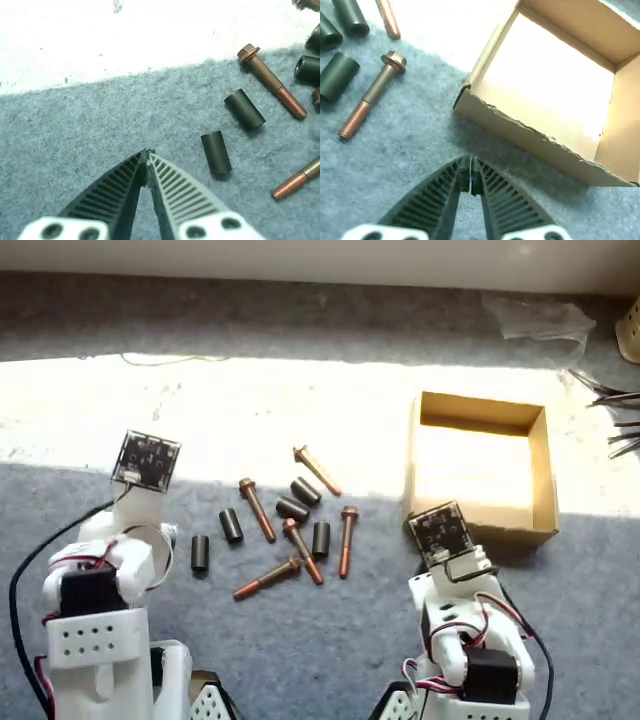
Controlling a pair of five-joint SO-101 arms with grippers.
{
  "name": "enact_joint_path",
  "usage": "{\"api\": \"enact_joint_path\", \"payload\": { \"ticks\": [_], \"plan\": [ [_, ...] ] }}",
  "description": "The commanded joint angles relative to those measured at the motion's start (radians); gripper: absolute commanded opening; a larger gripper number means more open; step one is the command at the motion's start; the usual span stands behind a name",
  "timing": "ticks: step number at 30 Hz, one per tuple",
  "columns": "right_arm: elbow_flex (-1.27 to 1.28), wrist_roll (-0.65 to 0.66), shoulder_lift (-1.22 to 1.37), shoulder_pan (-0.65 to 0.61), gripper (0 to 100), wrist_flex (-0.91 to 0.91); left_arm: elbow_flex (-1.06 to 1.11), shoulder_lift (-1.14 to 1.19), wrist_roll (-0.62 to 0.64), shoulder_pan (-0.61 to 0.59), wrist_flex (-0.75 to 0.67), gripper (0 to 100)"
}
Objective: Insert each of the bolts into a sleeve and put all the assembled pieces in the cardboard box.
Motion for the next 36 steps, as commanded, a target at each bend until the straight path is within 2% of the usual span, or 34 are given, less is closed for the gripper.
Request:
{"api": "enact_joint_path", "payload": {
  "ticks": [1, 5, 9, 14, 17, 26, 31, 36],
  "plan": [
    [-0.064, 0.017, 0.044, 0.01, 1.1, 0.013, -0.119, 0.17, -0.006, -0.008, -0.021, 1],
    [-0.153, 0.015, 0.236, 0.01, 1.1, 0.013, -0.163, 0.274, 0.005, -0.007, -0.021, 1],
    [-0.309, 0.002, 0.526, 0.005, 1.1, 0.016, -0.193, 0.34, 0.117, 0.042, -0.041, 1],
    [-0.507, -0.138, 0.889, -0.002, 1.1, 0.018, -0.2, 0.4, 0.206, 0.159, -0.072, 1],
    [-0.599, -0.189, 1.087, -0.051, 1.1, 0.021, -0.202, 0.437, 0.238, 0.185, -0.081, 1],
    [-1.006, -0.35, 1.554, -0.245, 1.1, 0.255, -0.214, 0.558, 0.261, 0.183, -0.147, 1],
    [-1.254, -0.489, 1.695, -0.309, 1.2, 0.39, -0.245, 0.628, 0.325, 0.096, -0.15, 1],
    [-1.397, -0.585, 1.788, -0.401, 14.5, 0.452, -0.239, 0.651, 0.325, 0.056, -0.172, 4]
  ]
}}
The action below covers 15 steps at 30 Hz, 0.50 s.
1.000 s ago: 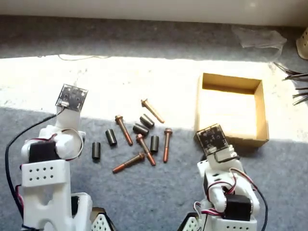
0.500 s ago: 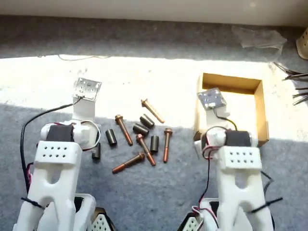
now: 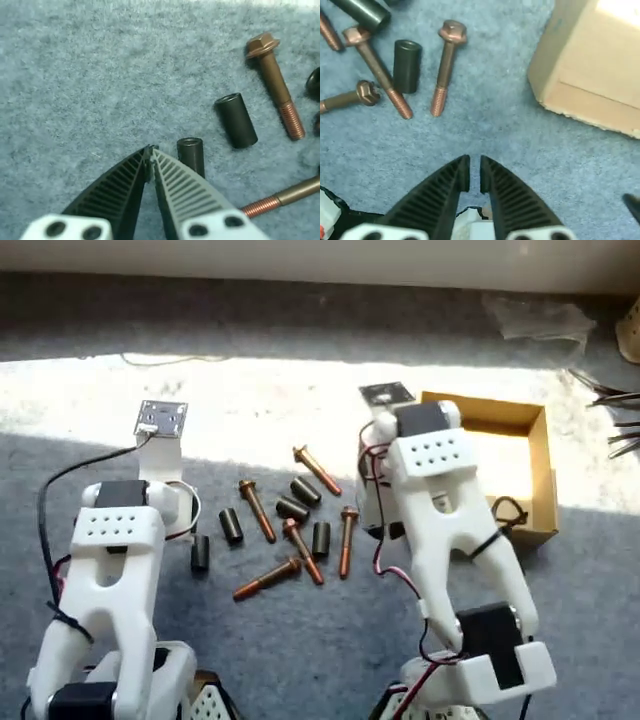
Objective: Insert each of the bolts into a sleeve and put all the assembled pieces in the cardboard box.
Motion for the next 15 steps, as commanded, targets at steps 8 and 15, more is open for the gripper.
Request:
{"api": "enact_joint_path", "payload": {
  "ticks": [8, 15],
  "plan": [
    [-0.12, -0.075, 0.225, -0.285, 20.5, 0.03, -0.028, 0.002, 0.009, -0.104, -0.02, 14],
    [-0.236, -0.233, 0.378, -0.263, 20.5, -0.018, 0.015, 0.002, 0.009, -0.173, -0.078, 17]
  ]
}}
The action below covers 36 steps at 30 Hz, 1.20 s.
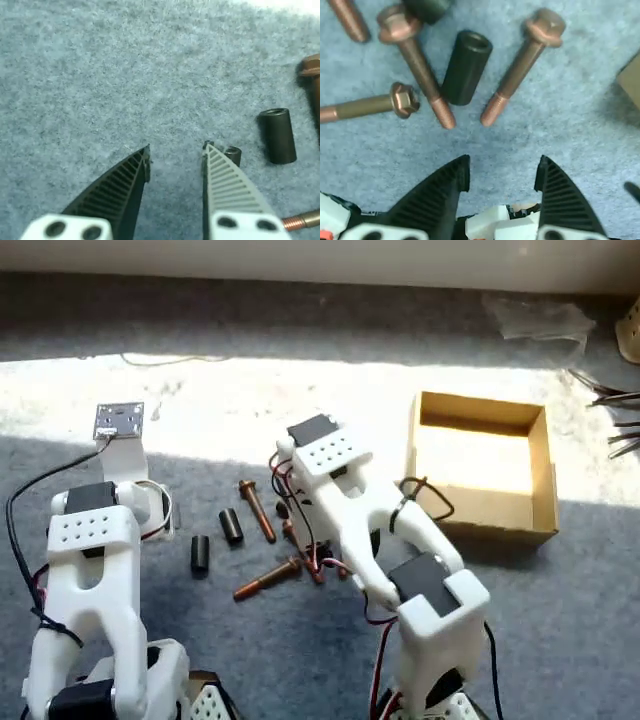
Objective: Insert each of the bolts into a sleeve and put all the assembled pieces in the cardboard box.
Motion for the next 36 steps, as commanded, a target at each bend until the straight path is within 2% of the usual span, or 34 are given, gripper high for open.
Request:
{"api": "enact_joint_path", "payload": {
  "ticks": [1, 5, 10, 17, 25, 31, 36],
  "plan": [
    [-0.122, -0.029, 0.005, 0.022, 20.5, -0.01, 0.028, -0.001, 0.006, -0.018, -0.083, 17],
    [-0.173, -0.038, 0.005, 0.035, 20.5, -0.01, 0.051, -0.001, 0.006, -0.018, -0.123, 17],
    [-0.177, -0.166, 0.004, 0.028, 20.5, -0.016, 0.051, -0.001, 0.006, -0.018, -0.126, 17],
    [-0.17, -0.253, 0.01, 0.028, 20.5, -0.019, 0.053, -0.001, 0.006, -0.018, -0.126, 17],
    [-0.131, -0.353, 0.013, -0.004, 20.5, -0.104, 0.051, -0.002, 0.006, -0.019, -0.126, 17],
    [-0.013, -0.364, 0.01, -0.016, 19.6, -0.24, 0.051, -0.002, 0.006, -0.019, -0.126, 17],
    [0.01, -0.365, 0.012, -0.019, 16.6, -0.263, 0.051, -0.002, 0.003, -0.019, -0.126, 17]
  ]
}}
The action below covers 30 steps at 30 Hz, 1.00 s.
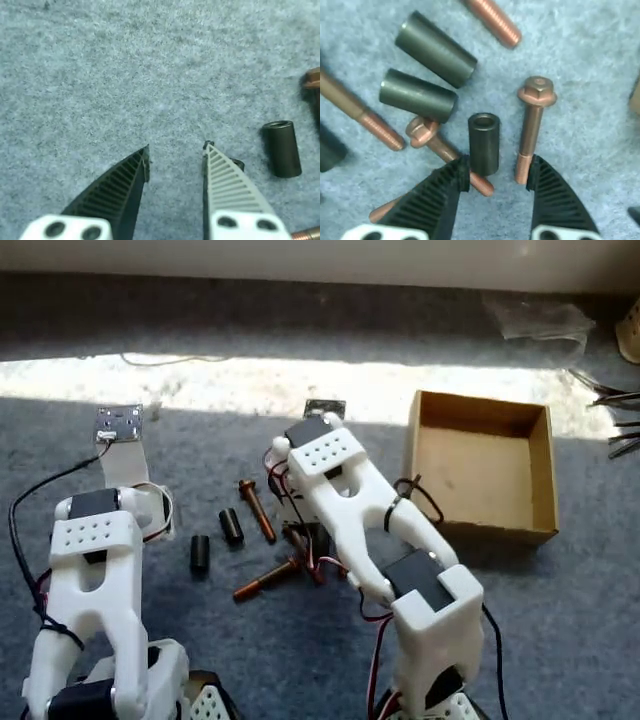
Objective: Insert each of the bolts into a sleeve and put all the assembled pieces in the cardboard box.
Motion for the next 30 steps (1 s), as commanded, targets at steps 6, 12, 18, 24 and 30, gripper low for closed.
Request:
{"api": "enact_joint_path", "payload": {
  "ticks": [6, 12, 18, 24, 30],
  "plan": [
    [-0.001, -0.009, -0.01, -0.012, 16.4, -0.039, -0.008, -0.002, 0.003, -0.013, -0.015, 17],
    [-0.001, -0.002, 0.024, -0.013, 16.4, -0.064, -0.008, -0.002, 0.002, -0.013, -0.015, 17],
    [-0.001, 0.0, 0.039, -0.012, 16.3, -0.068, -0.007, -0.002, 0.002, -0.013, -0.015, 17],
    [0.044, 0.0, 0.038, -0.012, 16.3, -0.13, -0.007, -0.002, 0.002, -0.013, -0.015, 17],
    [0.059, -0.005, 0.039, -0.012, 16.3, -0.165, -0.007, -0.002, 0.002, -0.013, -0.015, 17]
  ]
}}
